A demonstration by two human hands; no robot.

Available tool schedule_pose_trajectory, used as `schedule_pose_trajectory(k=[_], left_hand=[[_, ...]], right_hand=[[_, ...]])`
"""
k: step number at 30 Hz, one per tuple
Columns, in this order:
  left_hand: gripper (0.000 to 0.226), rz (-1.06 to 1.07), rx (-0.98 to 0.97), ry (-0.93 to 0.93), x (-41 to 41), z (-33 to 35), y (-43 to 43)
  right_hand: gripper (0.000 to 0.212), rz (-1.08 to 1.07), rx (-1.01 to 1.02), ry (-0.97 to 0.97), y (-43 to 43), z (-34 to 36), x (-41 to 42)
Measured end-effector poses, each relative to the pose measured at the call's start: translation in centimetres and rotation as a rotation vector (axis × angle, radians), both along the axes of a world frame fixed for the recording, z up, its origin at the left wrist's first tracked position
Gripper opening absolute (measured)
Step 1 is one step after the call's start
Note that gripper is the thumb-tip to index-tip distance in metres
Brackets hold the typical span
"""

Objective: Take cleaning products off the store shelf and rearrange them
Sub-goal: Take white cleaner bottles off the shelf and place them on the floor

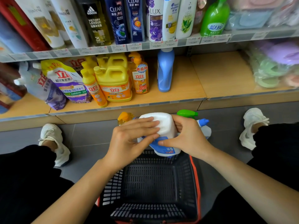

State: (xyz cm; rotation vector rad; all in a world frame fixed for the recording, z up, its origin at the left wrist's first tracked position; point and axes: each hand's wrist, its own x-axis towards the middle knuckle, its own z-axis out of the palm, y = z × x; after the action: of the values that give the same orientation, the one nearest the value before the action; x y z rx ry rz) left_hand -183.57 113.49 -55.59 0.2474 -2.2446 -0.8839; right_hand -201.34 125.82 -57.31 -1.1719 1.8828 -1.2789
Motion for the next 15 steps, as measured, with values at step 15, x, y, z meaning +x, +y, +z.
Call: schedule_pose_trajectory(k=[15], left_hand=[[0.031,0.097,0.259,0.037,0.06,-0.81,-0.92]], right_hand=[[0.066,0.020,-0.129,-0.183,0.25,0.39,-1.01]])
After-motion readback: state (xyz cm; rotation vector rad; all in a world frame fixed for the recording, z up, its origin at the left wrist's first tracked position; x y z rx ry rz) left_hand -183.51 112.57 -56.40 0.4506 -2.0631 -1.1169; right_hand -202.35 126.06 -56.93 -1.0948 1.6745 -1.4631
